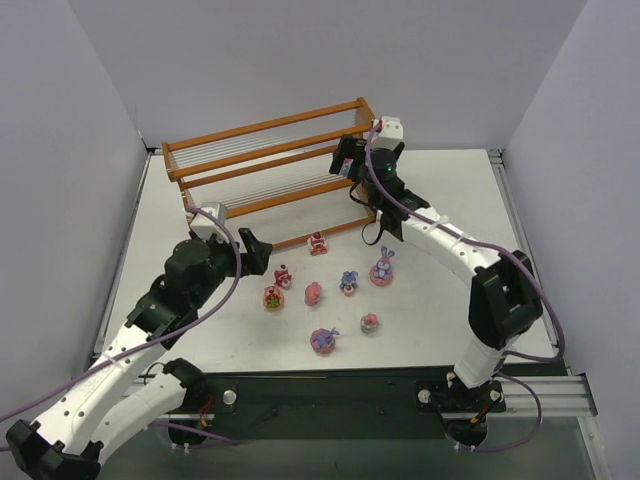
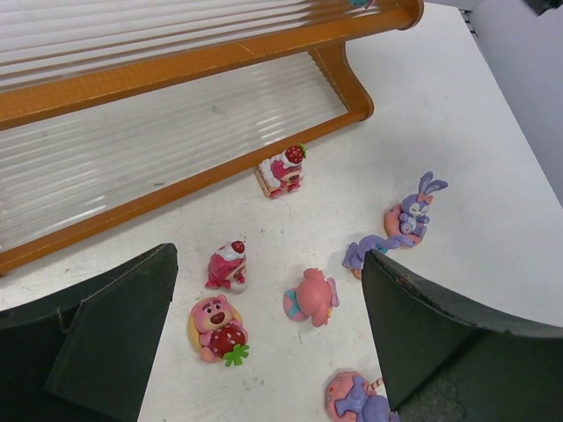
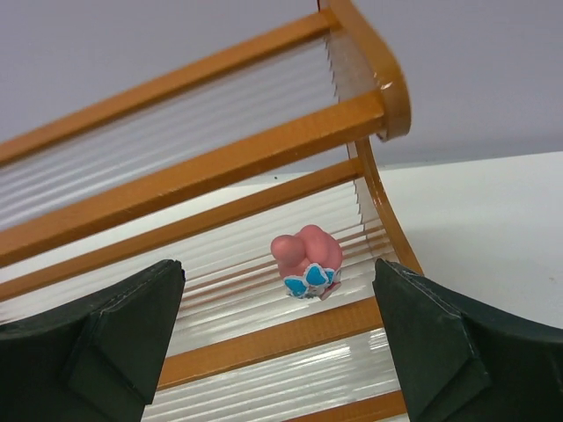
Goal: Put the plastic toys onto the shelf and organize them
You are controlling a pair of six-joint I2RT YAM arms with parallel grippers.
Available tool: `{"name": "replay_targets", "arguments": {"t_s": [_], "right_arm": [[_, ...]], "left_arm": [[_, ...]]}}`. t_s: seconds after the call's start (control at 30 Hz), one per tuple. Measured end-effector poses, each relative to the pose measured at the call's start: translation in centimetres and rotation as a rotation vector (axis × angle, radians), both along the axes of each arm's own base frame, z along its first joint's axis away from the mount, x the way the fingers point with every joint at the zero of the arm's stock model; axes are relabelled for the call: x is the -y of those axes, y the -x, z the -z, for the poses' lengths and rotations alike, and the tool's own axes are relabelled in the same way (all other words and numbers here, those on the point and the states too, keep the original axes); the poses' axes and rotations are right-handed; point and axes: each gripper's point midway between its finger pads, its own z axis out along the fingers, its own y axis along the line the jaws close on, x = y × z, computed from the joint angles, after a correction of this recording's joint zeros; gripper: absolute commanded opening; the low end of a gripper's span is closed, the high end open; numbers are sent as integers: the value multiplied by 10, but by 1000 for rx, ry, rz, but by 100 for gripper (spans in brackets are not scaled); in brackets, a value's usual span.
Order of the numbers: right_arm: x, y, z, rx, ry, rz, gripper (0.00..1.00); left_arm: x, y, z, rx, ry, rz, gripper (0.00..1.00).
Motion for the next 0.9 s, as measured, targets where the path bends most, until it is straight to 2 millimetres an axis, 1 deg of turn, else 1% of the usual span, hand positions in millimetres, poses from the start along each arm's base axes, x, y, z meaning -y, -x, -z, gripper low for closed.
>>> {"name": "replay_targets", "arguments": {"t_s": [0.07,0.1,0.13,0.2,0.33,0.43,0.53,0.67,0.83,0.9], "right_arm": [[4,9,-18,12,-17,1,88],[7,14,-25,12,-24,1,79],[11,19,-33,11,-31,3,74],[17,28,-43,6,-41,6,67],[29,45,-56,-19,-56,-1,67],[38,61,-57,-66,-53,-30,72],[39,76,-56,-115,-59,-90,76],[33,100,-42,-200,-63,-188,79],[15,134,8,-343,-28,-292,81],[-1,155,30,-402,5,-345,81]], "left_arm": [[0,2,2,-15,2,1,96],[-1,4,2,-23,4,2,96],[-1,5,2,-29,6,3,96],[-1,7,0,-39,15,4,96],[-1,11,-6,-49,26,8,96],[-2,13,-9,-57,34,4,97],[-3,14,-8,-69,36,-2,97],[-7,12,-6,-95,33,-33,97],[-19,6,-1,-140,24,-120,97],[-25,4,1,-170,22,-157,97]]}}
